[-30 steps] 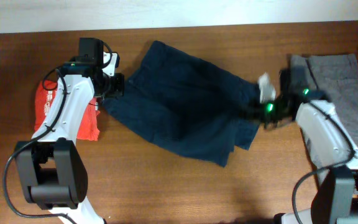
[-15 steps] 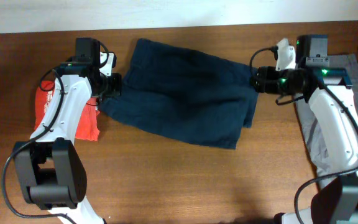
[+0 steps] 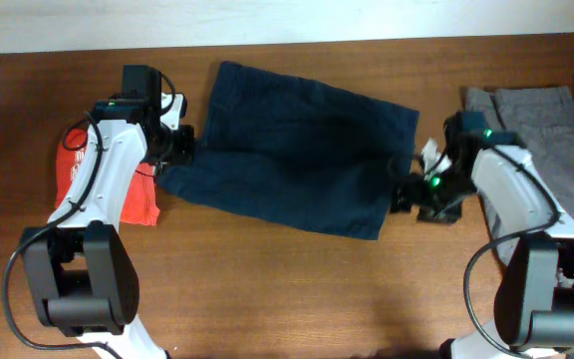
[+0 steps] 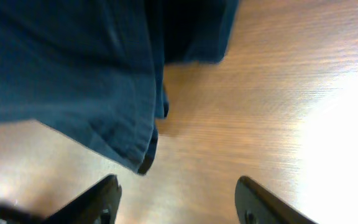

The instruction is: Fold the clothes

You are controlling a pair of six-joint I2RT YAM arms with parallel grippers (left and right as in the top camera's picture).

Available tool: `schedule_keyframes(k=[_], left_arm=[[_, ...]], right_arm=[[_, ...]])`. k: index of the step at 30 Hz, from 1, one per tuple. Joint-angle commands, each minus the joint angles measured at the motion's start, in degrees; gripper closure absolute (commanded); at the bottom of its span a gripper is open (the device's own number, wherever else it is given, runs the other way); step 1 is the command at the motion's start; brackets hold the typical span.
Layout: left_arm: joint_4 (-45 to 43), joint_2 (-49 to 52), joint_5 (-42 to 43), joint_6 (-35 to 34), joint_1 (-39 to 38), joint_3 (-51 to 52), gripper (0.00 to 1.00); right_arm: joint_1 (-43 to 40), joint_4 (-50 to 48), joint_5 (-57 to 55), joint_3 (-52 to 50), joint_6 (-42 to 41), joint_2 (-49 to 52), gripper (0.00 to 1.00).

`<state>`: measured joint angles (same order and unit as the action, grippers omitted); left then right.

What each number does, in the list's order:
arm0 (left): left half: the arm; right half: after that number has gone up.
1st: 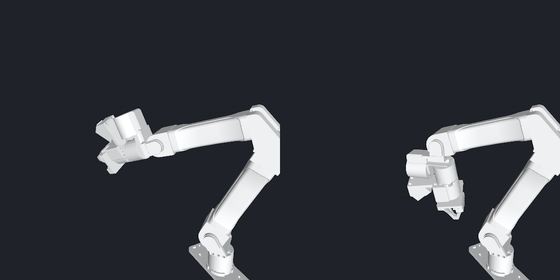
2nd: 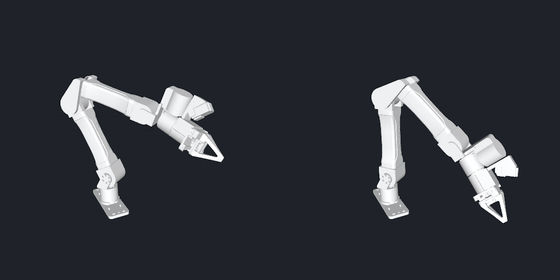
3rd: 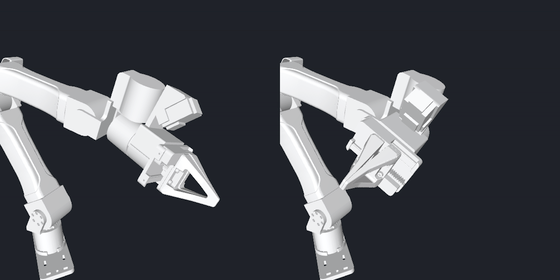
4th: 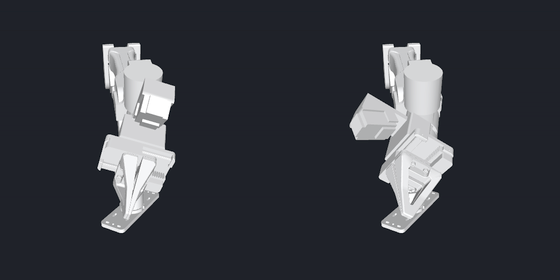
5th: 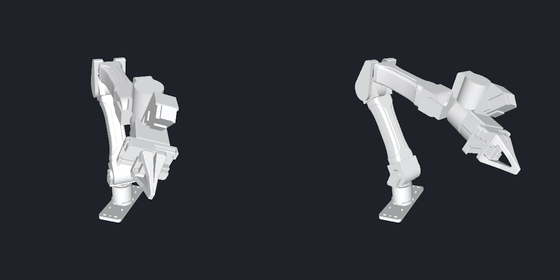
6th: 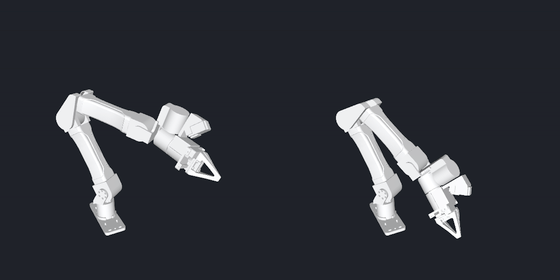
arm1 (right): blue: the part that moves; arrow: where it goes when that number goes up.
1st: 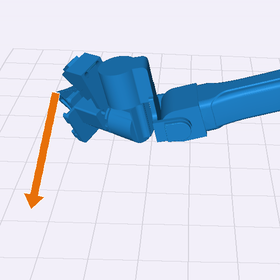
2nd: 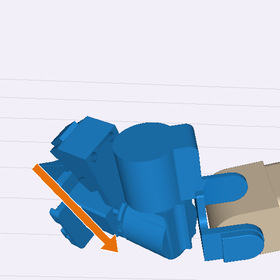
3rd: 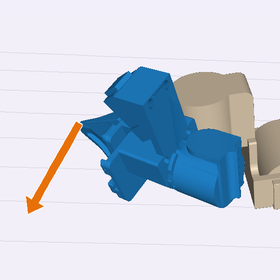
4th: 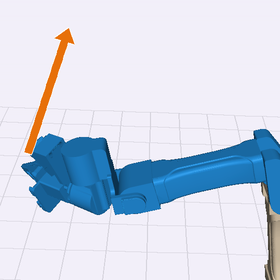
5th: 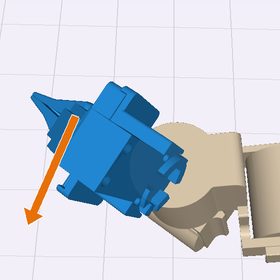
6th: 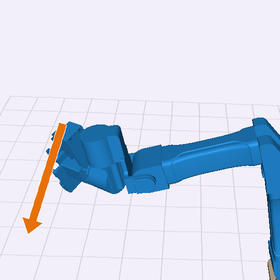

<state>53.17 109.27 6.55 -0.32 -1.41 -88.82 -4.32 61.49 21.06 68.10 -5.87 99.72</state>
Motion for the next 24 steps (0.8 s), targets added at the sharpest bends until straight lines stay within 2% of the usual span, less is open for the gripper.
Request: schedule_keyframes(k=[1,7,9,10,11,12,16,18,21,24], left_arm=[[2.1,-1.0,-0.6,-0.1,0.3,0.0,0.62],[3.7,0.0,-3.4,-0.1,0.4,0.9,0.62],[3.7,0.4,-3.5,-0.1,0.4,2.1,0.62],[3.4,0.6,-3.4,-0.1,0.3,2.9,0.62],[3.1,0.6,-3.4,-0.1,0.3,3.3,0.62],[3.0,0.6,-3.4,-0.1,0.4,3.7,0.62],[2.9,0.6,-3.6,-0.1,0.4,4.0,0.63],[2.6,0.6,-3.8,-0.1,0.5,4.0,0.72],[2.0,0.6,-4.0,-0.1,0.5,4.0,0.79],[1.4,0.6,-4.0,-0.1,0.5,4.0,0.82]], right_arm=[[0.3,-4.5,11.4,-7.4,2.8,0.4,0.34],[5.1,-12.4,15.8,-14.2,2.7,0.4,0.36],[7.7,-15.3,15.8,-14.4,2.7,0.4,0.49],[8.9,-17.0,15.8,-14.4,2.4,0.3,0.76],[9.1,-17.2,15.4,-14.2,2.1,0.3,0.88],[9.1,-16.8,15.1,-13.7,2.0,0.2,0.96],[7.9,-11.8,13.1,-10.3,2.3,-2.3,0.96],[7.1,-6.2,13.0,-6.6,4.7,-4.9,0.96],[6.4,6.0,11.8,3.0,10.5,-9.7,0.96],[6.4,13.7,4.9,13.2,10.2,-12.8,0.96]])
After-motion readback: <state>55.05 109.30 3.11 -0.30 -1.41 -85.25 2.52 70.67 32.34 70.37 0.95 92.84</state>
